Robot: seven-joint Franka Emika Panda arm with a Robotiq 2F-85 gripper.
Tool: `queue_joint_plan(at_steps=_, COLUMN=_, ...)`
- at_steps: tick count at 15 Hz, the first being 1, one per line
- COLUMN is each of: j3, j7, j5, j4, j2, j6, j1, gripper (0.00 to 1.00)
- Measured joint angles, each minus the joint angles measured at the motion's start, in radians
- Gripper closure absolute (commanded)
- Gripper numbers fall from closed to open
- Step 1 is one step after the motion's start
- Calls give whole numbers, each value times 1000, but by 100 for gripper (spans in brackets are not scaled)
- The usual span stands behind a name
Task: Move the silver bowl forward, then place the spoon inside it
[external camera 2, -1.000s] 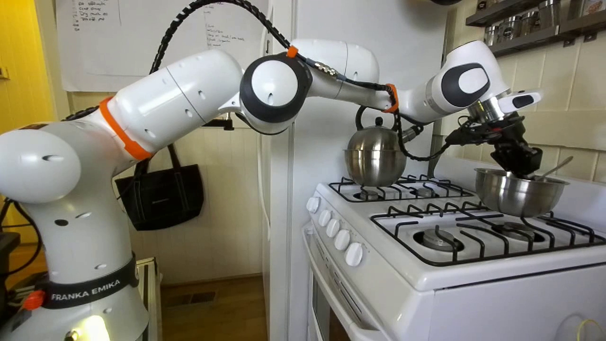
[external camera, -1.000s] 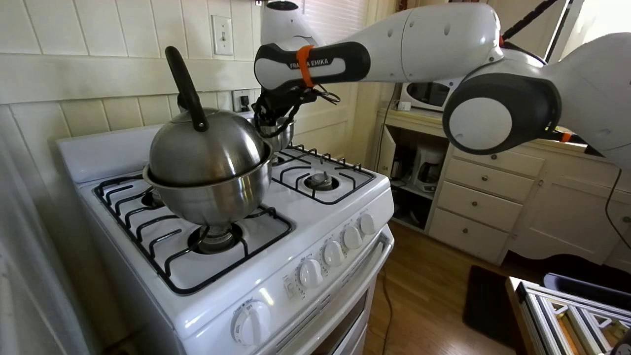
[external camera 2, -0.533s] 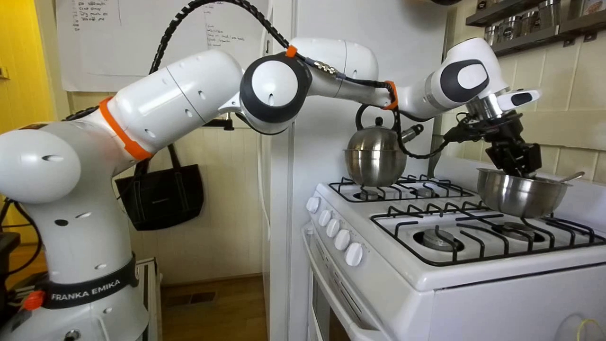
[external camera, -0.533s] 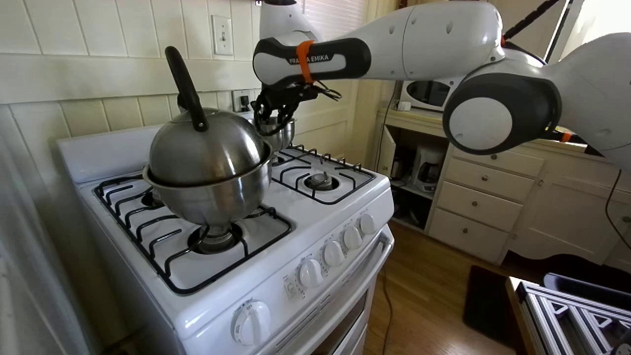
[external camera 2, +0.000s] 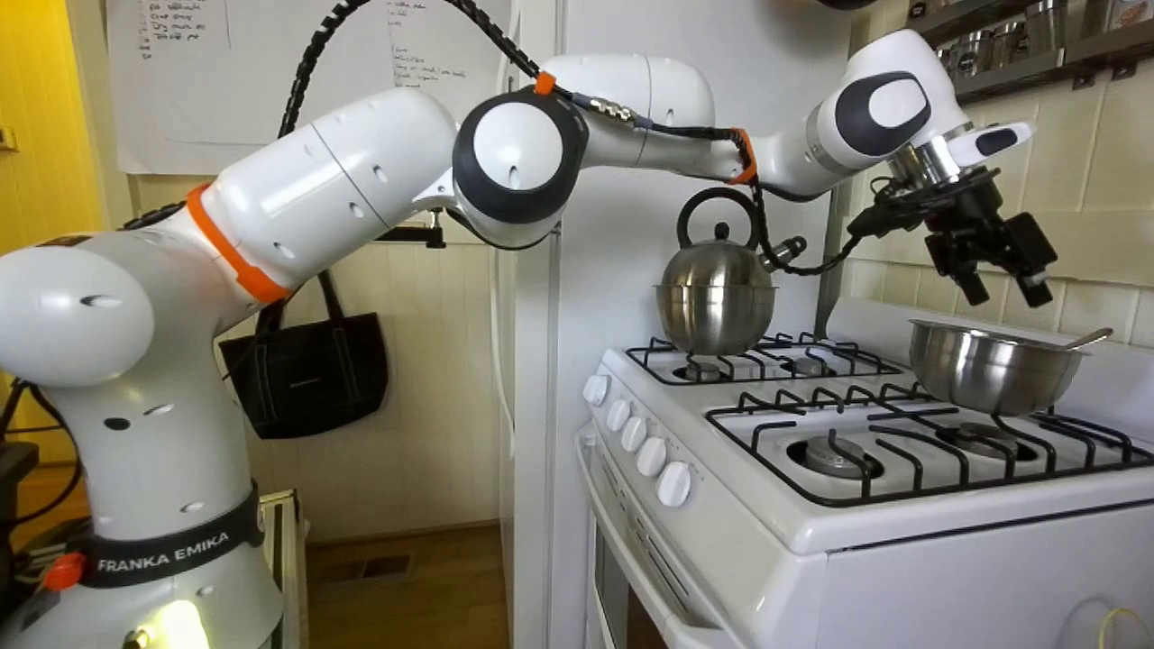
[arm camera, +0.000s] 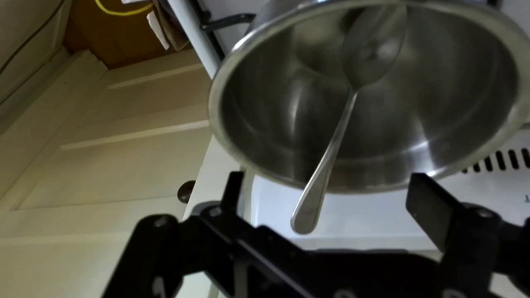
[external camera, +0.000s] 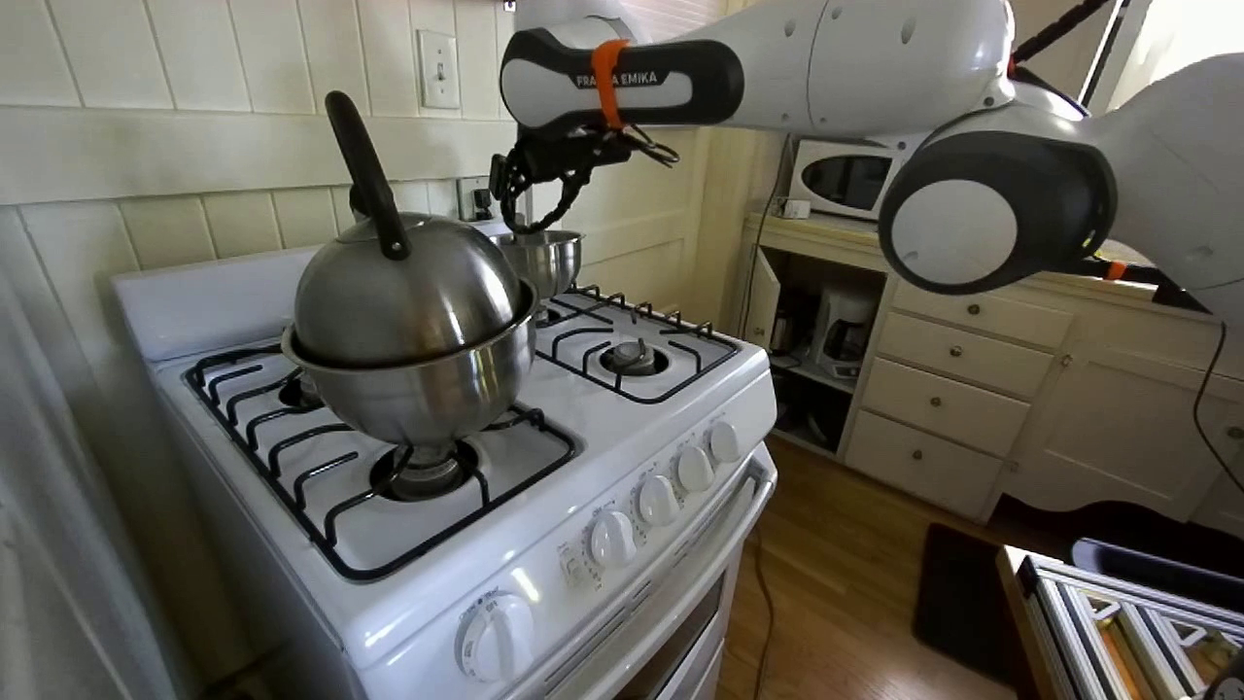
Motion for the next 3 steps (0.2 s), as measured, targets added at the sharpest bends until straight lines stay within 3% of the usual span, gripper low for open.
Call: queue_joint_plan(at_steps=3, j3=-12, j7=-32, j5=-4, j4=24, j2=-44, j6=-1, j1=3, gripper=1)
